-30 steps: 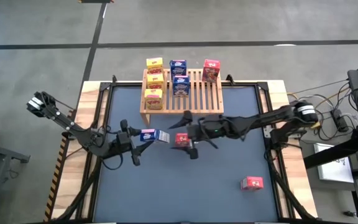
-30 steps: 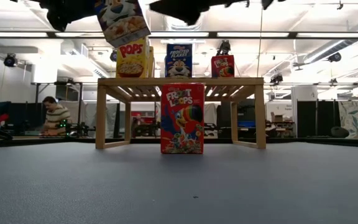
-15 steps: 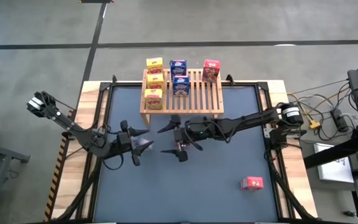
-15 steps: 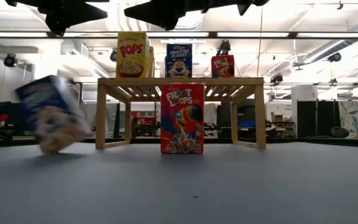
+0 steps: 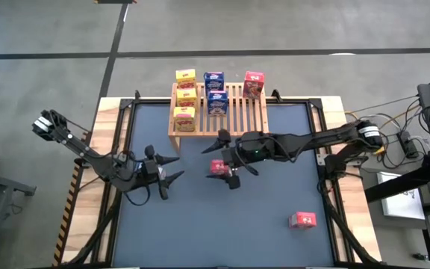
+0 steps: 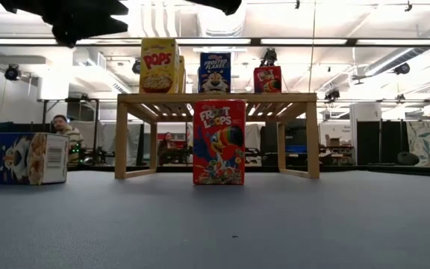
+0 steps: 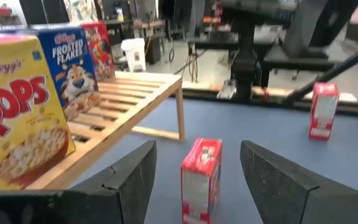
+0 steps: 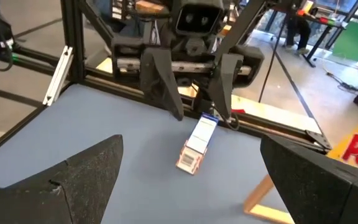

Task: Stack cereal on shelf
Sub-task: Put the blue cereal box on the shelf aligned with the other blue cereal box

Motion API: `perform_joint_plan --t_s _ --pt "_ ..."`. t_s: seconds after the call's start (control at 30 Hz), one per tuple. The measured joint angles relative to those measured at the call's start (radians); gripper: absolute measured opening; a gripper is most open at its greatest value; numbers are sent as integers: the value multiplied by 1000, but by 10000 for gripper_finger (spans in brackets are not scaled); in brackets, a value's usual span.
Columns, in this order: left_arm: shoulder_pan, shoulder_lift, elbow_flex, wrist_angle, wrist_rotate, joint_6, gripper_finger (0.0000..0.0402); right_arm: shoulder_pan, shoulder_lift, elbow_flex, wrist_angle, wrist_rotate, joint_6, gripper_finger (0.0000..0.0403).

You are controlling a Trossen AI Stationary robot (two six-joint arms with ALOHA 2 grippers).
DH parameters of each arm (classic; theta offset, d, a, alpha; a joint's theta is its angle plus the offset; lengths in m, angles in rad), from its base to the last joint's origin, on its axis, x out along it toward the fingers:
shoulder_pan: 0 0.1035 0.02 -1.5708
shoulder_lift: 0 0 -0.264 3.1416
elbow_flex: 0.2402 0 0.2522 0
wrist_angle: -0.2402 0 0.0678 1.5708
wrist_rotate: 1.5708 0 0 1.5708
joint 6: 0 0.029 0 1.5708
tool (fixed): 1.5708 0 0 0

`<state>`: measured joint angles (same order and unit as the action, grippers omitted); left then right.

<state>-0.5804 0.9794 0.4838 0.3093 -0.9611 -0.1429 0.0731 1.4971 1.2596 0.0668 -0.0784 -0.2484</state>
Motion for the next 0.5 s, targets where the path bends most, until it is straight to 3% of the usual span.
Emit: perform_joint_plan --t_s 0.27,0.5 --pt "-4 -1 138 -461 23 -236 216 0 -25 -19 -12 1 13 370" --pt "-5 -1 225 -1011 158 -650 211 -2 -10 -21 -69 0 -7 370"
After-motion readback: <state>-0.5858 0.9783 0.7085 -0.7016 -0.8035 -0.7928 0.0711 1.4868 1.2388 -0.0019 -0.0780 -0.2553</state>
